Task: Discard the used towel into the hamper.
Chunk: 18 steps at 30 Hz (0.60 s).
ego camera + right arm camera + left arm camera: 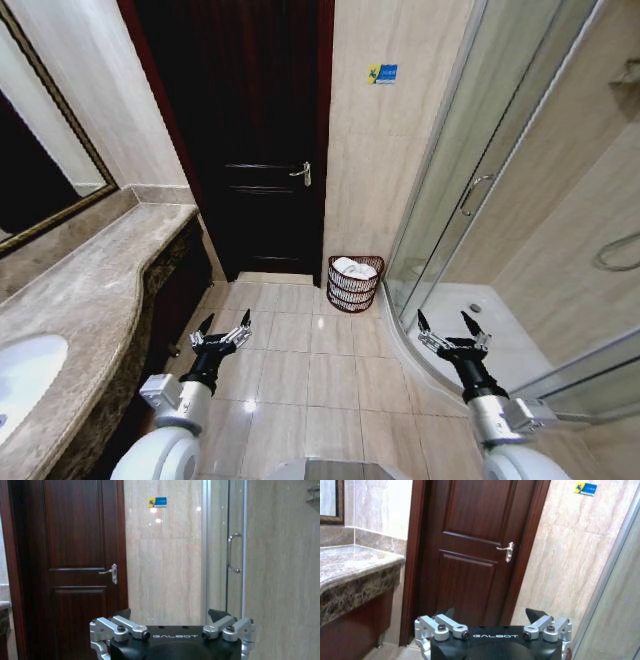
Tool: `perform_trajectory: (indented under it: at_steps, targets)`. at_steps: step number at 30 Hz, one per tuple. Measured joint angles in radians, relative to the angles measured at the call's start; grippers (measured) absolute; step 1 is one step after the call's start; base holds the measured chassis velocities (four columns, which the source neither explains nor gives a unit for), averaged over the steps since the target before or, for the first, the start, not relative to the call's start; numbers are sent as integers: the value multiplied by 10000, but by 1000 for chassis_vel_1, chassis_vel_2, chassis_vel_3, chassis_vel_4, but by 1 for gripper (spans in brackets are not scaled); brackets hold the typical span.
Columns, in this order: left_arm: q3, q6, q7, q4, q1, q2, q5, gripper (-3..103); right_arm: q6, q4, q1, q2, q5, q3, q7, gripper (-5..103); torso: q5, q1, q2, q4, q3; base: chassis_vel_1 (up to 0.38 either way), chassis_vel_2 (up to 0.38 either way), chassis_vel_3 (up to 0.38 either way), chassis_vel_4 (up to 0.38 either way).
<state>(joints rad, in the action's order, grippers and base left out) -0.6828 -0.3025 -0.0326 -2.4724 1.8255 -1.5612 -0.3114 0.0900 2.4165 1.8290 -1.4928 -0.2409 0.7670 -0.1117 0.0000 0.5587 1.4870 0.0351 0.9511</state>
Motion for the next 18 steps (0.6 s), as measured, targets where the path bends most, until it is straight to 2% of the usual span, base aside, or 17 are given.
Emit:
perform_trajectory:
  at_steps: [18]
  targets:
    - [0, 0, 0, 0, 0, 0, 0, 97, 0, 0, 0, 0, 0, 0, 0, 100, 0, 0, 0, 0, 0, 0, 0, 0, 0]
